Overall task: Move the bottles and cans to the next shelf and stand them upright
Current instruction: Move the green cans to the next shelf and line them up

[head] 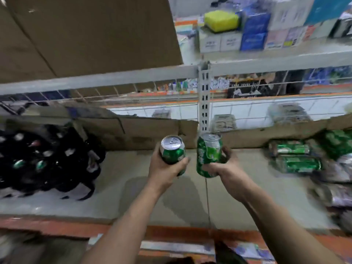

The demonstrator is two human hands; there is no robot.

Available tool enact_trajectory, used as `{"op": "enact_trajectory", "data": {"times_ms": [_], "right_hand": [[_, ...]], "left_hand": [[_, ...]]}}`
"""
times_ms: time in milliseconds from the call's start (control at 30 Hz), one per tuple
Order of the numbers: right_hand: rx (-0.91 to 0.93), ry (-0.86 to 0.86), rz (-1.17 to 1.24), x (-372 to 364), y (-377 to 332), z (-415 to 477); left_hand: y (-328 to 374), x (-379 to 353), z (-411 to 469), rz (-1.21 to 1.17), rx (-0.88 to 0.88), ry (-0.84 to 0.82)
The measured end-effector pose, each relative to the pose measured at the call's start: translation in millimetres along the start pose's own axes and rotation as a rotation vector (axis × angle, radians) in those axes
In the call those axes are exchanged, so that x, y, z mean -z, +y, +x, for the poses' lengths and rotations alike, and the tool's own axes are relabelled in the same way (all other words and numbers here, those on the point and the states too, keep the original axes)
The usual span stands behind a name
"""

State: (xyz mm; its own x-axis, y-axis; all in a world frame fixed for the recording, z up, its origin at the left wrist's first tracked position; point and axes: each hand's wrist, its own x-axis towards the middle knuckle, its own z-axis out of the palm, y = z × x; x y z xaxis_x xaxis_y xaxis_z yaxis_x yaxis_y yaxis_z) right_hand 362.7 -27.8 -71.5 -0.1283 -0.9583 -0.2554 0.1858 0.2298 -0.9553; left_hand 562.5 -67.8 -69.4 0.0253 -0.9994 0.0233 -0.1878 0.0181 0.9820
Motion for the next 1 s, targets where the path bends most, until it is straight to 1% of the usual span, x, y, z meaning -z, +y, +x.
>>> {"op": "enact_trajectory", "data": {"times_ms": [100,200,333,433,700,900,1000], "right_hand": [[-0.023,-0.07,-0.103,-53,11,6],[-0.02,-0.102,-0.175,-84,20,13],[0.0,-0.078,-0.229,-105,23,17],[-0.005,-0.037,-0.225,-109,26,18],[-0.007,0.016,-0.207,-95,23,20],[0.033,0.069,-0.238,-45,18,22],[0.051,0.126,-0.317,-11,26,25]], "left_hand": [[-18,48,2,0.018,0.027,0.04],[-29,76,0,0.049,0.037,0.055],[-38,93,-2,0.048,0.049,0.025],[-45,99,2,0.046,0.075,-0.013],[-47,86,12,0.015,0.069,-0.085],[-35,45,17,-0.007,0.068,-0.16],[-37,21,14,-0.017,0.108,-0.208]]}}
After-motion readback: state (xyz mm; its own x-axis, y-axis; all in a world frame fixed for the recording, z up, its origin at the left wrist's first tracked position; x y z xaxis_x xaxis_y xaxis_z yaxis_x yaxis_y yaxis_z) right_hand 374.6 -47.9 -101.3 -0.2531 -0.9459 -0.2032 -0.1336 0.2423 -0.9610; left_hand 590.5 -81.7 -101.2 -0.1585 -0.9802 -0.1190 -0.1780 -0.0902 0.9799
